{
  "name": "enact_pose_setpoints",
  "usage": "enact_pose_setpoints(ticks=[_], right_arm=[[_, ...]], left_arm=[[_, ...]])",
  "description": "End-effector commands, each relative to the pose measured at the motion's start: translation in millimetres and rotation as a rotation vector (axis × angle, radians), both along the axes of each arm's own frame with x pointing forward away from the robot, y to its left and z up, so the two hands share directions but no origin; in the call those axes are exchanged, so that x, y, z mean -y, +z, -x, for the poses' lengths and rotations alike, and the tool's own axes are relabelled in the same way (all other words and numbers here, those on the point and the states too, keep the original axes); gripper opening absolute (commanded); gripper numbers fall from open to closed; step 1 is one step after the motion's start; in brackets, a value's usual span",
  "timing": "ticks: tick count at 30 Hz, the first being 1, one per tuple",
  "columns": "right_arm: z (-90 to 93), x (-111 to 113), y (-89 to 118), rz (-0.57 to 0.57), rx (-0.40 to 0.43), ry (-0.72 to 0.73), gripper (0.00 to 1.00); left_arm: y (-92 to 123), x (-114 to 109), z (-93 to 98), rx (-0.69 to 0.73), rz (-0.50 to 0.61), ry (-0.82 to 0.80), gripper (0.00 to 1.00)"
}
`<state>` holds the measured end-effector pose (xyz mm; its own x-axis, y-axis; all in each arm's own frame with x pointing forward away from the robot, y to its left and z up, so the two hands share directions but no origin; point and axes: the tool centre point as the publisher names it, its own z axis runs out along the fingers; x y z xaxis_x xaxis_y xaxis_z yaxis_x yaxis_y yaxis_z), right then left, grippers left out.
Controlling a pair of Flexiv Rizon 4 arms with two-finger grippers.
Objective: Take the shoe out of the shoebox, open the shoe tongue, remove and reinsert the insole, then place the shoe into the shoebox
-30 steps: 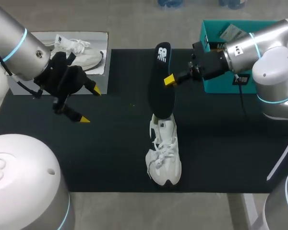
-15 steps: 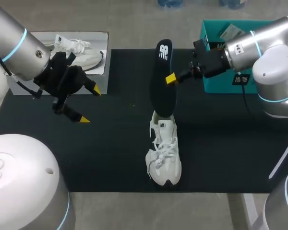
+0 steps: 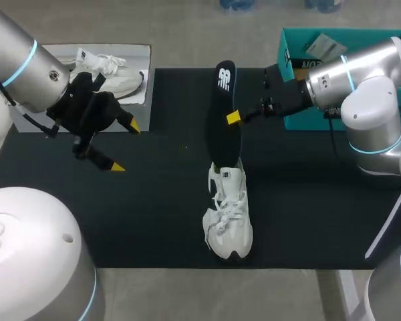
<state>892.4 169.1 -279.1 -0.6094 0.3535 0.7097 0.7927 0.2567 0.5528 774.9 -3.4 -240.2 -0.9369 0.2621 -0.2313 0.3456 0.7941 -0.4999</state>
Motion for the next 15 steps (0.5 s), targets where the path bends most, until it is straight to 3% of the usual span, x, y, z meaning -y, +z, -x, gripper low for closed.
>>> enact_pose_setpoints(ticks=[1, 10, 15], right_arm=[[13.6, -4, -13, -0.014, 0.014, -0.029, 0.00], [50.8, 3, -22, -0.001, 0.033, -0.083, 0.00], [58.8, 3, -22, 0.006, 0.028, -0.087, 0.00]], left_arm=[[0, 0, 0.3, 0.000, -0.003, 0.001, 1.00], [0, 0, 0.3, 0.000, -0.003, 0.001, 1.00], [0, 0, 0.3, 0.000, -0.003, 0.001, 1.00]])
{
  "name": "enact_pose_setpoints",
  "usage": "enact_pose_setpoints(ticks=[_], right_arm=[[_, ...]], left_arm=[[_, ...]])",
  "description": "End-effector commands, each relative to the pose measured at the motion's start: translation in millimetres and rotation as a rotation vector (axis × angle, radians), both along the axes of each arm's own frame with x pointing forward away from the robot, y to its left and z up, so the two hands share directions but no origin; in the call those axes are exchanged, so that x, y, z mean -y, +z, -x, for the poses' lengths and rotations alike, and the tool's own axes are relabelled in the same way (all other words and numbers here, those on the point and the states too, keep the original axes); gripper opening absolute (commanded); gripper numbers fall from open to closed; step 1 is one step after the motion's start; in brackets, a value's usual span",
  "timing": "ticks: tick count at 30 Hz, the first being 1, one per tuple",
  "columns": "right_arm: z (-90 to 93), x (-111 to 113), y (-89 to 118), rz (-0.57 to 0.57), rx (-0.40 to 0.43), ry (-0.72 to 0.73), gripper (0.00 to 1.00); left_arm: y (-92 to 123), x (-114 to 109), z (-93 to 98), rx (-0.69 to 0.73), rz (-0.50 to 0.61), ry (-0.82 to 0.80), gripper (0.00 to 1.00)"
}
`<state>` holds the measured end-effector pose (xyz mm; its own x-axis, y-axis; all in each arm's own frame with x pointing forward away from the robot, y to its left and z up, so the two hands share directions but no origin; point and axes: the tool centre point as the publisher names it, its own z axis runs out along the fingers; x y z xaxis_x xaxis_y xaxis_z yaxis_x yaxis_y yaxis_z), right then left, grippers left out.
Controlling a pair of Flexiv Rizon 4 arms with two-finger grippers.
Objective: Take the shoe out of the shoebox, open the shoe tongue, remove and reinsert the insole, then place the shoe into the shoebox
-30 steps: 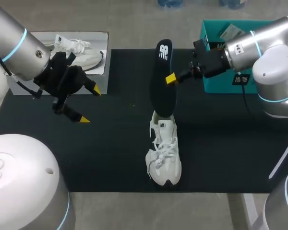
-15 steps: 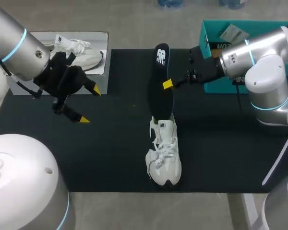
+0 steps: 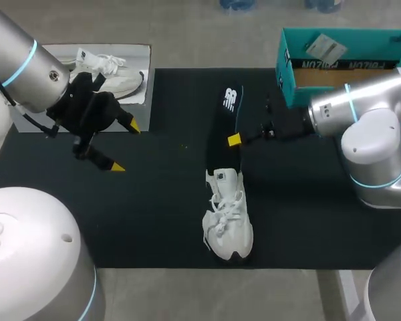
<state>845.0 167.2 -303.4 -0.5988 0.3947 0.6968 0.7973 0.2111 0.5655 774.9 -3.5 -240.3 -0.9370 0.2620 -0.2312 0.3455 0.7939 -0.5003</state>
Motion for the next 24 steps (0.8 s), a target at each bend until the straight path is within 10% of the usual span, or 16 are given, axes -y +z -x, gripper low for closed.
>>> enact_pose_setpoints(ticks=[1, 24], right_arm=[[11.8, 0, 3, 0.002, 0.011, -0.025, 0.00], [48.8, -24, -50, 0.059, -0.167, 0.003, 0.00]], left_arm=[[1, 0, 0.3, 0.000, -0.004, 0.001, 1.00], [1, 0, 0.3, 0.000, -0.004, 0.001, 1.00]])
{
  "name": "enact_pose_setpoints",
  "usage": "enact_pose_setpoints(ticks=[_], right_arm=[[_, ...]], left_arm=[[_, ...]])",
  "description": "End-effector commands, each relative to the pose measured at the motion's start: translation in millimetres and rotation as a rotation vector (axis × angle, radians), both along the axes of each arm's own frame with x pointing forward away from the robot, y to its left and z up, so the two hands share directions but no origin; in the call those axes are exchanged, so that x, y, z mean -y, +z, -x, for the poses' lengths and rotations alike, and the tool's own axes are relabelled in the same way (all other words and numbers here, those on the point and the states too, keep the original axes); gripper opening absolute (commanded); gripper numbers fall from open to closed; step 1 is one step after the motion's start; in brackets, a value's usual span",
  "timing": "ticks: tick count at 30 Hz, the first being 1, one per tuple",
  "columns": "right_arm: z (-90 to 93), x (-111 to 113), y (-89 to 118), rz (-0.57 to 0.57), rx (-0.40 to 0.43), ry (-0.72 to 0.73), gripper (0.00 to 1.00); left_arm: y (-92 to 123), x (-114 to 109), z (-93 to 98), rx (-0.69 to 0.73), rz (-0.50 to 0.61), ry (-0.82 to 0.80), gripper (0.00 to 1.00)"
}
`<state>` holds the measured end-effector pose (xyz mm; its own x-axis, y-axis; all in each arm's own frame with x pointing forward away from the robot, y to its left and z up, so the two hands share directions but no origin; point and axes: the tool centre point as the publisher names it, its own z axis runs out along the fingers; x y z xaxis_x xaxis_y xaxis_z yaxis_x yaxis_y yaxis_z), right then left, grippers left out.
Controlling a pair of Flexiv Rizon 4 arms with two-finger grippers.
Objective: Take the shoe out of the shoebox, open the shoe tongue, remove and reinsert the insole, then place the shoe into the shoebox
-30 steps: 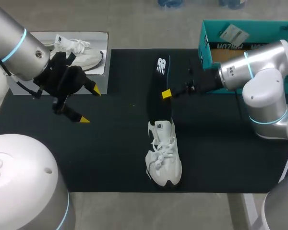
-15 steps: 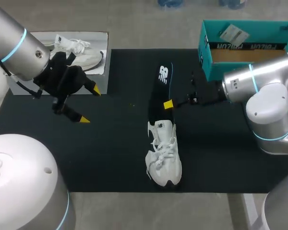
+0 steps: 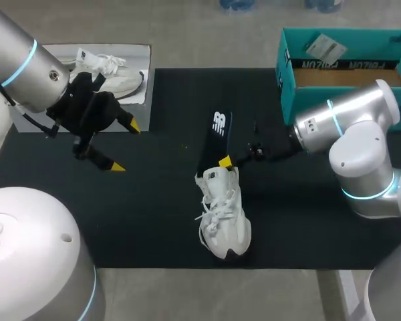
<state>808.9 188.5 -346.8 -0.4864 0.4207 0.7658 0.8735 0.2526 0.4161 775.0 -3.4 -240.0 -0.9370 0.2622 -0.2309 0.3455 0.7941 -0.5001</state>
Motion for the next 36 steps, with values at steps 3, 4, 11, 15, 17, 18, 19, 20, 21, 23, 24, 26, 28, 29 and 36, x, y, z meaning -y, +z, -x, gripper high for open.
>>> enact_pose_setpoints(ticks=[3, 4, 11, 15, 17, 18, 19, 20, 21, 23, 24, 26, 28, 29, 36], right_arm=[[18.0, -2, -7, 0.043, -0.023, -0.012, 0.00], [19.7, -2, -7, 0.045, -0.024, -0.014, 0.00], [23.2, 6, 0, 0.048, -0.026, -0.033, 0.00], [16.4, 10, 11, 0.080, -0.030, -0.039, 0.00], [13.2, 12, 12, 0.088, -0.035, -0.042, 0.00], [12.4, 13, 13, 0.097, -0.040, -0.053, 0.00], [11.4, 13, 14, 0.099, -0.040, -0.056, 0.00], [10.9, 14, 15, 0.101, -0.041, -0.056, 0.00], [10.2, 14, 16, 0.116, -0.048, -0.065, 0.00], [7.9, 14, 17, 0.125, -0.047, -0.060, 0.00], [6.9, 13, 17, 0.137, -0.050, -0.058, 0.00], [5.1, 11, 18, 0.154, -0.058, -0.048, 0.00], [5.1, 9, 14, 0.173, -0.071, -0.034, 0.00], [6.2, 8, 11, 0.177, -0.076, -0.031, 0.00], [25.9, 7, -8, 0.208, -0.134, -0.020, 0.00]], left_arm=[[0, 0, 0.4, 0.000, -0.003, 0.001, 1.00], [0, 0, 0.4, 0.000, -0.003, 0.001, 1.00], [0, 0, 0.4, 0.000, -0.003, 0.001, 1.00], [0, 0, 0.4, 0.000, -0.003, 0.001, 1.00], [0, 0, 0.4, 0.000, -0.003, 0.001, 1.00], [0, 0, 0.4, 0.000, -0.003, 0.001, 1.00], [0, 0, 0.4, 0.000, -0.003, 0.001, 1.00], [0, 0, 0.4, 0.000, -0.003, 0.001, 1.00], [0, 0, 0.4, 0.000, -0.003, 0.001, 1.00], [0, 0, 0.4, 0.000, -0.003, 0.001, 1.00], [0, 0, 0.4, 0.000, -0.003, 0.001, 1.00], [0, 0, 0.4, 0.000, -0.003, 0.001, 1.00], [0, 0, 0.4, 0.000, -0.003, 0.001, 1.00], [0, 0, 0.4, 0.000, -0.003, 0.001, 1.00], [0, 0, 0.4, 0.000, -0.003, 0.001, 1.00]])
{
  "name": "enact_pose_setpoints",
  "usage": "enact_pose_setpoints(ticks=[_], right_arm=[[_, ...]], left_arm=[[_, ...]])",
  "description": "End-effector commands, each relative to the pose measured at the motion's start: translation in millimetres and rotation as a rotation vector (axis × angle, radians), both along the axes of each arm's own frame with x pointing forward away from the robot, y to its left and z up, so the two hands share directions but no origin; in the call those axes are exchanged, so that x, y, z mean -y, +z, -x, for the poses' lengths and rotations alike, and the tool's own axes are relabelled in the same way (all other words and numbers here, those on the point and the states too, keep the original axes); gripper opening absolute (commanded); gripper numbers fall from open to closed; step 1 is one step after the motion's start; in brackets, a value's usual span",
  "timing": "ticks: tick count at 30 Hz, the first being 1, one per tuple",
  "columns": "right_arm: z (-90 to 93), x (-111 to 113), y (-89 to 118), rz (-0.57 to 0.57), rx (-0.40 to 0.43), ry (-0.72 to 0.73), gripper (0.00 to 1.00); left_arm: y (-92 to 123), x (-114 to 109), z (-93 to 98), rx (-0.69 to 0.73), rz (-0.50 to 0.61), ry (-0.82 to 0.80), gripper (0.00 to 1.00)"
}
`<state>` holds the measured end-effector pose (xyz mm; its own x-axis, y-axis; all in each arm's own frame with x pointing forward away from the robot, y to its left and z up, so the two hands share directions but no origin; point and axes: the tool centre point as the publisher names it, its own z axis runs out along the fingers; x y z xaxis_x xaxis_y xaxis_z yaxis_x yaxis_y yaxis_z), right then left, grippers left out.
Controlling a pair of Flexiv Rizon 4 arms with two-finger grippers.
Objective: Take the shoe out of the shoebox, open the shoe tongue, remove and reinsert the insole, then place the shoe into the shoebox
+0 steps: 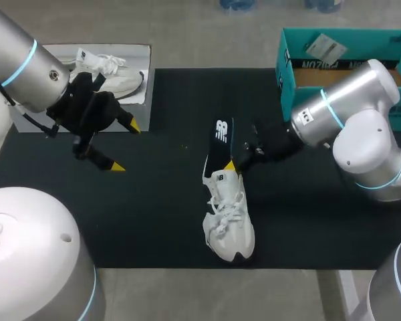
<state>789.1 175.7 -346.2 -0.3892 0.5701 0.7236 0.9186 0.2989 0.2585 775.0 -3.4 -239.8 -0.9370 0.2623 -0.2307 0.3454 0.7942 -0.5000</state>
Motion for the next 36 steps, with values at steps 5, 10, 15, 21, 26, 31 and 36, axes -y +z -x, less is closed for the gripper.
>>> enact_pose_setpoints(ticks=[5, 10, 15, 21, 26, 31, 36], right_arm=[[18.2, -3, -14, 0.020, -0.032, -0.014, 0.00], [23.4, -1, -16, 0.008, -0.041, -0.036, 0.00], [11.7, 0, -1, 0.008, -0.007, -0.031, 0.49], [-6.5, 0, 13, 0.015, 0.032, -0.017, 0.69], [-20.1, 0, 19, 0.019, 0.052, -0.005, 0.62], [-25.3, 0, 21, 0.024, 0.059, 0.012, 0.00], [-22.6, 2, 21, 0.024, 0.061, 0.005, 0.00]], left_arm=[[0, 0, 0.4, 0.001, -0.003, 0.001, 1.00], [0, 0, 0.4, 0.001, -0.003, 0.001, 1.00], [0, 0, 0.4, 0.001, -0.003, 0.001, 1.00], [0, 0, 0.4, 0.001, -0.003, 0.001, 1.00], [0, 0, 0.4, 0.001, -0.003, 0.001, 1.00], [0, 0, 0.4, 0.001, -0.003, 0.001, 1.00], [0, 0, 0.4, 0.001, -0.003, 0.001, 1.00]])
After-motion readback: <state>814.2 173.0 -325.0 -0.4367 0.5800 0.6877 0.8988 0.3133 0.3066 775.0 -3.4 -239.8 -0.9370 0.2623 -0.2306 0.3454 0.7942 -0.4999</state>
